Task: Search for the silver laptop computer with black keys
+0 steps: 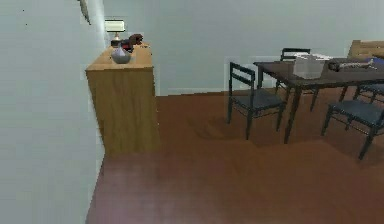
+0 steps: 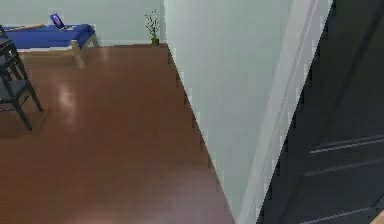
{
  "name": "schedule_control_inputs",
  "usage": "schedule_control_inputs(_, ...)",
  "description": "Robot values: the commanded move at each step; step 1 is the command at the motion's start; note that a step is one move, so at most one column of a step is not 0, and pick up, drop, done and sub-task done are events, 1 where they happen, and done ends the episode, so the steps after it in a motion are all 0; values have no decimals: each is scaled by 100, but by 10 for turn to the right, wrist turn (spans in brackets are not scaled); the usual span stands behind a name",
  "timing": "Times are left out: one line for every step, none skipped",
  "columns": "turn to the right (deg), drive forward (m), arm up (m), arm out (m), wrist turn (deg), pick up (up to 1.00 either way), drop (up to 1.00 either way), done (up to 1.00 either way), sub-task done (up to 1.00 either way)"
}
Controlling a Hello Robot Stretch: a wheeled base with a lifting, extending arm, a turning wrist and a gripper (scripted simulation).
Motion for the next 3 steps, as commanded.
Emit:
schedule_control_inputs(0,75,0,0,0,0,0,0,0)
schedule_control_inputs(330,0,0,0,0,0,0,0,0)
schedule_control_inputs(0,55,0,0,0,0,0,0,0)
